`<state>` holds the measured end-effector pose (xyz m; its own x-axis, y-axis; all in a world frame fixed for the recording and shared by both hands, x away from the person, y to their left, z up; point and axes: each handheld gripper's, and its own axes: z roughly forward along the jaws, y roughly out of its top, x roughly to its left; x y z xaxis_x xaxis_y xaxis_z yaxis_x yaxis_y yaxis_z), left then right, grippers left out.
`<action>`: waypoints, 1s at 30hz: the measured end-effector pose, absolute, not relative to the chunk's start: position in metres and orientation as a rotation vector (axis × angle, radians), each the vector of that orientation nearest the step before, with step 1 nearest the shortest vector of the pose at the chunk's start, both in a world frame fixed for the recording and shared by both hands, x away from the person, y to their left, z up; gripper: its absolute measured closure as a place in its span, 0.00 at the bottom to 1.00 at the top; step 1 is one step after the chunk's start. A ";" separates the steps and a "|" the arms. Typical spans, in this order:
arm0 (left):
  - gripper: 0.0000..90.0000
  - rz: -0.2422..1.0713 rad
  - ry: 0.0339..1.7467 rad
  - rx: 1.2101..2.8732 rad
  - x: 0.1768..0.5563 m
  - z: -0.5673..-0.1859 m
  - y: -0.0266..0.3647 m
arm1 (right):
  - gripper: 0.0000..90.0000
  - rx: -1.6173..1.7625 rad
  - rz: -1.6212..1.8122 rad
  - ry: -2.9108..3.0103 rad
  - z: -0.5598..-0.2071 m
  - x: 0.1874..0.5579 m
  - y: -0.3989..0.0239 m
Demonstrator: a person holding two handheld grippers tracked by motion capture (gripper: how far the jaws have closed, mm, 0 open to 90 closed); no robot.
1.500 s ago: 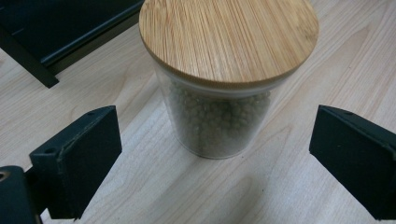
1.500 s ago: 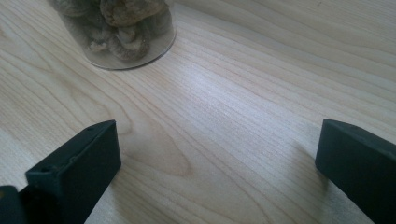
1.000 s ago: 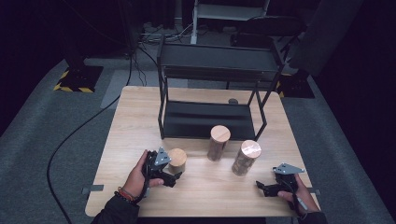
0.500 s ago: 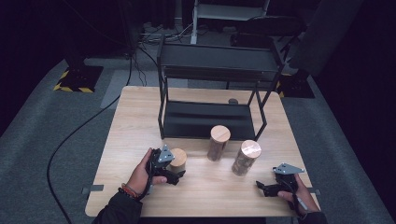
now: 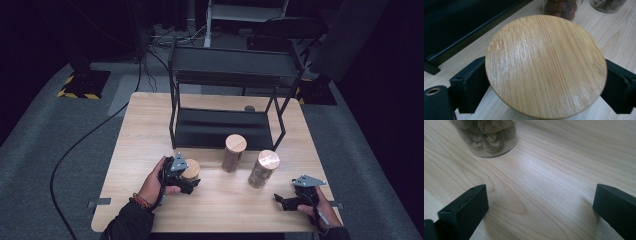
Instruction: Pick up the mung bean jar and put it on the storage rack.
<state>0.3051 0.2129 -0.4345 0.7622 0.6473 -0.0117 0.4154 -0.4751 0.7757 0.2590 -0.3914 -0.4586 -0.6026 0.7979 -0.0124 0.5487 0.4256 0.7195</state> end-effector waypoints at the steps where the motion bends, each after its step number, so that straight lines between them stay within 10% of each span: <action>1: 0.12 0.362 0.783 2.137 0.306 -0.435 0.214 | 0.00 1.153 0.982 2.332 -0.459 0.259 -0.391; 30: 0.28 0.327 0.752 2.117 0.319 -0.430 0.217 | 0.00 1.154 0.982 2.332 -0.459 0.259 -0.391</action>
